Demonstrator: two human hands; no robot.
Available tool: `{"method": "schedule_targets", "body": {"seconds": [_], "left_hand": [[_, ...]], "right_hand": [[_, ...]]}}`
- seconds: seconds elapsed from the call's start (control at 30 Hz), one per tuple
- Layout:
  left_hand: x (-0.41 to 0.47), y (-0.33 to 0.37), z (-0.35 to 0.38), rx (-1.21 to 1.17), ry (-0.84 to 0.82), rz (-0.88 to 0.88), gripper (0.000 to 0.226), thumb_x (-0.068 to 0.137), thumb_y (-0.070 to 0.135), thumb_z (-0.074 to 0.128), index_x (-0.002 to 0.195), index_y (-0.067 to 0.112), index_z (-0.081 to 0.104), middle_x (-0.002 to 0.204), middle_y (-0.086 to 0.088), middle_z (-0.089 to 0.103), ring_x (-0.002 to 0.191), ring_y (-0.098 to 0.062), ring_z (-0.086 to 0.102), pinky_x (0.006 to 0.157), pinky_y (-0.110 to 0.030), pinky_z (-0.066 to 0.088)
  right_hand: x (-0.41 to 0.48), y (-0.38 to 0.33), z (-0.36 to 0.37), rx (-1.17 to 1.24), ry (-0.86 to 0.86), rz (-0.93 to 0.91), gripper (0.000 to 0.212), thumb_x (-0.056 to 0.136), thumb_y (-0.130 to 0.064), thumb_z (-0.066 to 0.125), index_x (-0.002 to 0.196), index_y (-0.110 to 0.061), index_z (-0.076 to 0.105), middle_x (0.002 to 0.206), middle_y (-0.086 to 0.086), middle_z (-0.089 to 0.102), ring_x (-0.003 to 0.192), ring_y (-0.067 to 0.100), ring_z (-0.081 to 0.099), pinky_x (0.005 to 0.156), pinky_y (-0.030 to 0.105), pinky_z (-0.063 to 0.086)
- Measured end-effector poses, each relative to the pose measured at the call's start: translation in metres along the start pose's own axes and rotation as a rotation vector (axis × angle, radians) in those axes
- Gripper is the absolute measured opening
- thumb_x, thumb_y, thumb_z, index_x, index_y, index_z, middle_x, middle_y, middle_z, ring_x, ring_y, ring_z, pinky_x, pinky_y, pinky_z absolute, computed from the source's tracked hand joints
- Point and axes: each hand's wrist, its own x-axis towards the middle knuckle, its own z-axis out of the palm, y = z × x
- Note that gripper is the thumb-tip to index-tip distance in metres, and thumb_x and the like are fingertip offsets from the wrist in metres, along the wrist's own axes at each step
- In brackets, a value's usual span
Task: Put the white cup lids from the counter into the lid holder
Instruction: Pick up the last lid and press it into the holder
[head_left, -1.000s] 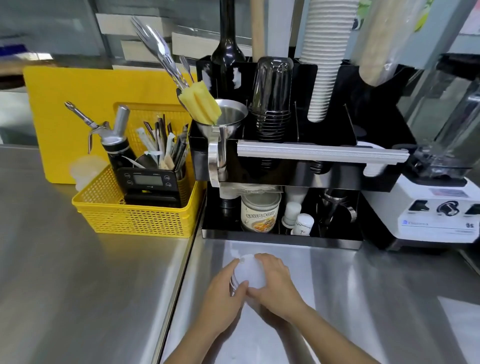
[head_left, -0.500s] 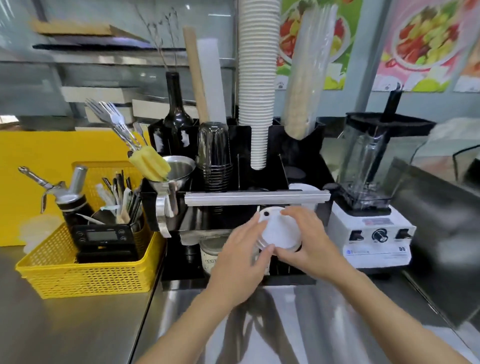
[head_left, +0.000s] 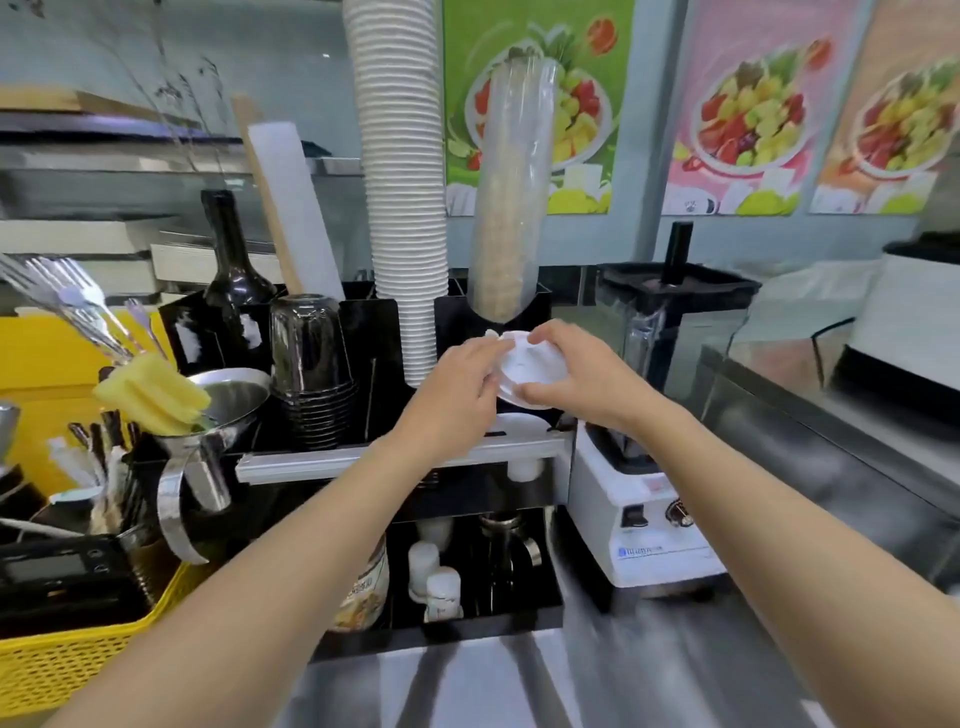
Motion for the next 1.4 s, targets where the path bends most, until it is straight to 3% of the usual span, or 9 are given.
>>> {"method": "schedule_targets", "body": {"seconds": [0.13, 0.37, 0.43, 0.6, 0.8, 1.07, 1.2, 1.3, 1.4], "left_hand": [[0.01, -0.009, 0.003, 0.068, -0.054, -0.052, 0.047, 0.092, 0.001, 0.033, 0.136, 0.014, 0.04, 0.148, -0.006, 0.037, 0.137, -0.019, 0.03, 0.113, -0.035, 0.026], [0.017, -0.028, 0.017, 0.309, -0.221, -0.031, 0.044, 0.088, 0.003, 0.038, 0.13, 0.014, 0.047, 0.135, -0.006, 0.048, 0.119, -0.025, 0.046, 0.102, -0.037, 0.037], [0.02, -0.031, 0.019, 0.44, -0.228, 0.025, 0.042, 0.087, 0.005, 0.039, 0.126, 0.015, 0.049, 0.126, -0.005, 0.053, 0.114, -0.024, 0.047, 0.102, -0.034, 0.031], [0.025, -0.036, 0.025, 0.568, -0.247, 0.07, 0.042, 0.087, 0.012, 0.042, 0.129, 0.017, 0.045, 0.125, -0.003, 0.056, 0.128, -0.021, 0.036, 0.108, -0.033, 0.018], [0.03, -0.042, 0.029, 0.658, -0.401, 0.057, 0.032, 0.087, 0.015, 0.038, 0.112, 0.016, 0.058, 0.122, 0.001, 0.058, 0.13, -0.021, 0.028, 0.111, -0.038, 0.015], [0.036, -0.044, 0.03, 0.633, -0.49, 0.023, 0.028, 0.085, 0.012, 0.039, 0.104, 0.013, 0.059, 0.114, -0.001, 0.058, 0.124, -0.021, 0.028, 0.105, -0.038, 0.02], [0.04, -0.042, 0.03, 0.629, -0.518, 0.01, 0.034, 0.083, 0.012, 0.039, 0.11, 0.014, 0.06, 0.116, -0.001, 0.057, 0.122, -0.02, 0.029, 0.105, -0.037, 0.017], [0.04, -0.044, 0.031, 0.621, -0.506, 0.016, 0.033, 0.084, 0.013, 0.039, 0.109, 0.012, 0.061, 0.115, -0.002, 0.058, 0.121, -0.02, 0.03, 0.106, -0.037, 0.018], [0.04, -0.045, 0.031, 0.624, -0.488, 0.021, 0.028, 0.084, 0.014, 0.04, 0.099, 0.01, 0.064, 0.107, -0.002, 0.06, 0.118, -0.019, 0.031, 0.105, -0.035, 0.018]], "right_hand": [[0.018, 0.01, 0.007, -0.056, -0.107, 0.027, 0.052, 0.076, -0.038, 0.067, 0.12, -0.019, 0.047, 0.121, 0.003, 0.053, 0.102, 0.015, 0.041, 0.083, 0.03, 0.028], [0.031, 0.026, 0.019, -0.265, -0.251, 0.02, 0.05, 0.076, -0.049, 0.062, 0.114, -0.02, 0.048, 0.1, 0.002, 0.064, 0.099, 0.018, 0.051, 0.098, 0.036, 0.016], [0.035, 0.029, 0.021, -0.337, -0.288, 0.016, 0.05, 0.075, -0.051, 0.062, 0.112, -0.021, 0.047, 0.098, 0.0, 0.064, 0.097, 0.018, 0.053, 0.105, 0.041, 0.011], [0.042, 0.025, 0.024, -0.45, -0.464, 0.045, 0.05, 0.076, -0.05, 0.062, 0.112, -0.021, 0.043, 0.083, -0.007, 0.056, 0.092, 0.02, 0.049, 0.104, 0.046, 0.012], [0.051, 0.018, 0.024, -0.458, -0.586, 0.133, 0.054, 0.078, -0.046, 0.063, 0.122, -0.021, 0.042, 0.104, 0.0, 0.061, 0.096, 0.022, 0.051, 0.101, 0.044, 0.018], [0.052, 0.011, 0.027, -0.455, -0.708, 0.172, 0.061, 0.084, -0.03, 0.062, 0.138, -0.018, 0.038, 0.127, 0.001, 0.053, 0.095, 0.017, 0.044, 0.082, 0.029, 0.034], [0.056, 0.008, 0.027, -0.525, -0.759, 0.167, 0.069, 0.083, -0.013, 0.058, 0.144, -0.026, 0.027, 0.083, -0.012, 0.047, 0.064, 0.008, 0.039, 0.059, 0.021, 0.036], [0.056, 0.006, 0.027, -0.567, -0.788, 0.148, 0.07, 0.083, -0.007, 0.056, 0.144, -0.028, 0.028, 0.129, 0.001, 0.05, 0.09, 0.02, 0.049, 0.072, 0.027, 0.039], [0.058, 0.009, 0.029, -0.574, -0.799, 0.14, 0.066, 0.083, -0.007, 0.054, 0.143, -0.025, 0.032, 0.143, 0.005, 0.041, 0.115, 0.025, 0.047, 0.085, 0.029, 0.039]]}}
